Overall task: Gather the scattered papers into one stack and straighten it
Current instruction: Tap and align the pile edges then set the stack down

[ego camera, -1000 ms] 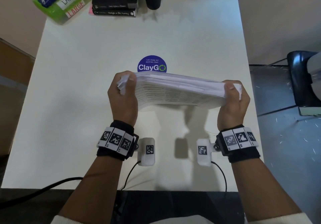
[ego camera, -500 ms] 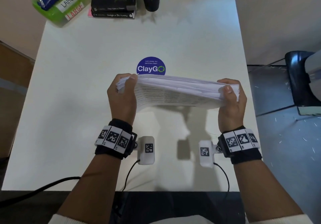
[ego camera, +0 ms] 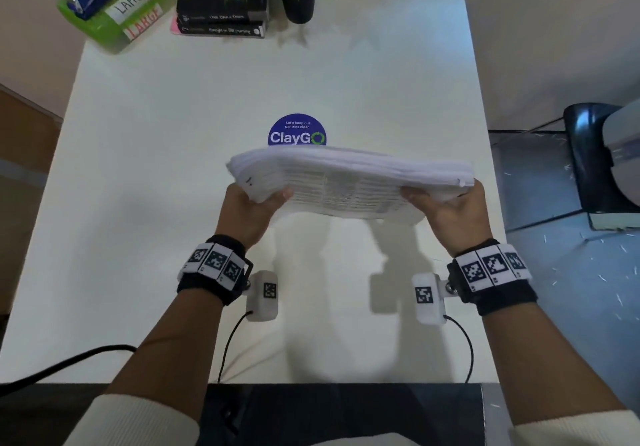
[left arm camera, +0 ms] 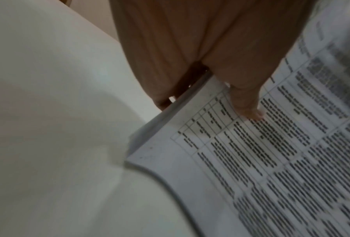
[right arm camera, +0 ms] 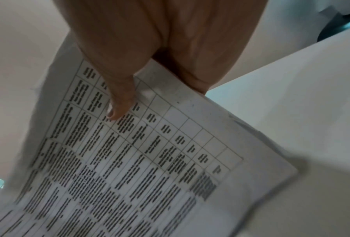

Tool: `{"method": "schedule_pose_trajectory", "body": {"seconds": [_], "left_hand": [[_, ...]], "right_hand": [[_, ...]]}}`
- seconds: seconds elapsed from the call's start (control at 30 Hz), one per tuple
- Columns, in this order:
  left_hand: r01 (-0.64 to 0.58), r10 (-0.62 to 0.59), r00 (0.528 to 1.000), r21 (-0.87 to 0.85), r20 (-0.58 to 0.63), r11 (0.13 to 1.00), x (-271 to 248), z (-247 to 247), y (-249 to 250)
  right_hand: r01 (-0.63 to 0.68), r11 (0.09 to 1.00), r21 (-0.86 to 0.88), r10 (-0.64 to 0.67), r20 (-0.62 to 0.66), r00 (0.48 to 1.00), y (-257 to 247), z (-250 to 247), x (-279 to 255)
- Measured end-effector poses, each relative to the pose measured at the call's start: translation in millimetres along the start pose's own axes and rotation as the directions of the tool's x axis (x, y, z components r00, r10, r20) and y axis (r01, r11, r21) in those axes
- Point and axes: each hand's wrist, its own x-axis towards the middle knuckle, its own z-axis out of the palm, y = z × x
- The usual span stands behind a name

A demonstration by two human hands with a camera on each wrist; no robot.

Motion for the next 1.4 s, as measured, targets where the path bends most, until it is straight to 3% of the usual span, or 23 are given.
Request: {"method": "schedule_pose_trajectory", "body": {"seconds": [0.1, 0.2, 0.27, 0.33, 0.43, 0.5, 0.6, 0.67, 0.7, 0.77, 0.87, 0.97, 1.03, 1.1, 1.17, 1.23, 1.3, 1.4], "left_hand": [[-0.011, -0.001, 0.989, 0.077, 0.148, 0.997, 9.6, -14.9, 18.7], [0.074, -0.093, 0.914, 0.062, 0.395, 0.995, 20.6, -37.4, 41.4], [0.193, -0.153, 0.87, -0.037, 0.469, 0.98, 27.7, -47.4, 44.2], [0.286, -0.216, 0.875, -0.103, 0.433, 0.953, 31.8, -52.7, 35.2], [0.407, -0.375, 0.895, -0.097, 0.243, 0.908, 25.3, -48.5, 11.9], [0.527, -0.47, 0.844, -0.246, 0.256, 0.813, 9.9, -31.4, -0.1], [0.65, -0.477, 0.76, -0.511, 0.441, 0.563, -16.7, 11.4, -0.3], [0.601, -0.364, 0.799, -0.665, 0.479, 0.444, -27.6, 35.1, 12.9], [0.547, -0.306, 0.837, -0.72, 0.455, 0.428, -27.7, 41.5, 18.9], [0.422, -0.236, 0.906, -0.775, 0.351, 0.47, -23.5, 45.8, 27.3], [0.288, -0.206, 0.958, -0.722, 0.202, 0.629, -14.9, 38.0, 35.3], [0.127, -0.125, 0.992, -0.4, 0.033, 0.908, -7.5, 19.3, 46.6], [0.014, -0.007, 0.999, -0.162, 0.043, 0.987, -1.7, 3.9, 51.2], [-0.016, 0.022, 0.992, -0.049, 0.126, 0.999, 2.6, -8.1, 53.9], [-0.039, 0.036, 0.98, 0.008, 0.195, 0.999, 3.0, -13.6, 56.3], [-0.075, 0.074, 0.97, -0.002, 0.233, 0.997, 2.8, -14.7, 59.0], [-0.093, 0.091, 0.975, -0.002, 0.2, 0.996, 2.6, -10.8, 58.9], [-0.117, 0.118, 0.993, -0.029, 0.014, 0.993, 1.5, 10.5, 53.5]], "right_hand": [[-0.093, 0.994, -0.049, 0.093, -0.011, 0.996, -9.4, -5.6, 2.2], [-0.121, 0.988, 0.093, 0.109, 0.119, 0.987, -22.0, -10.3, 1.8], [-0.167, 0.965, 0.2, 0.133, 0.173, 0.976, -25.9, -10.4, -0.1], [-0.201, 0.93, 0.308, 0.161, 0.152, 0.975, -25.0, -8.1, -2.1], [-0.237, 0.901, 0.364, 0.243, 0.03, 0.97, -26.5, -5.3, -11.9], [-0.26, 0.872, 0.415, 0.309, -0.054, 0.949, -23.6, -2.1, -18.6], [-0.323, 0.762, 0.561, 0.438, -0.079, 0.896, -13.4, 12.5, -26.6], [-0.303, 0.713, 0.632, 0.423, -0.043, 0.905, -10.2, 26.1, -31.3], [-0.283, 0.698, 0.657, 0.406, -0.037, 0.913, -9.4, 31.8, -32.5], [-0.274, 0.713, 0.645, 0.393, -0.043, 0.919, -7.5, 35.9, -34.1], [-0.33, 0.873, 0.358, 0.397, -0.131, 0.908, 4.1, 27.6, -26.7], [-0.425, 0.905, -0.027, 0.409, -0.225, 0.884, 11.4, 9.8, -12.8], [-0.324, 0.929, -0.181, 0.29, -0.192, 0.938, 8.7, 1.2, 1.2], [-0.192, 0.962, -0.192, 0.186, -0.047, 0.981, -5.1, 3.3, 13.5], [-0.094, 0.991, -0.091, 0.102, 0.097, 0.99, -22.2, 8.9, 22.3], [-0.064, 0.998, 0.009, 0.062, 0.133, 0.989, -37.5, 14.5, 29.2], [-0.098, 0.987, 0.129, 0.075, 0.173, 0.982, -45.2, 20.5, 30.1], [-0.049, 0.988, 0.145, 0.026, 0.152, 0.988, -45.8, 30.3, 25.9]]}}
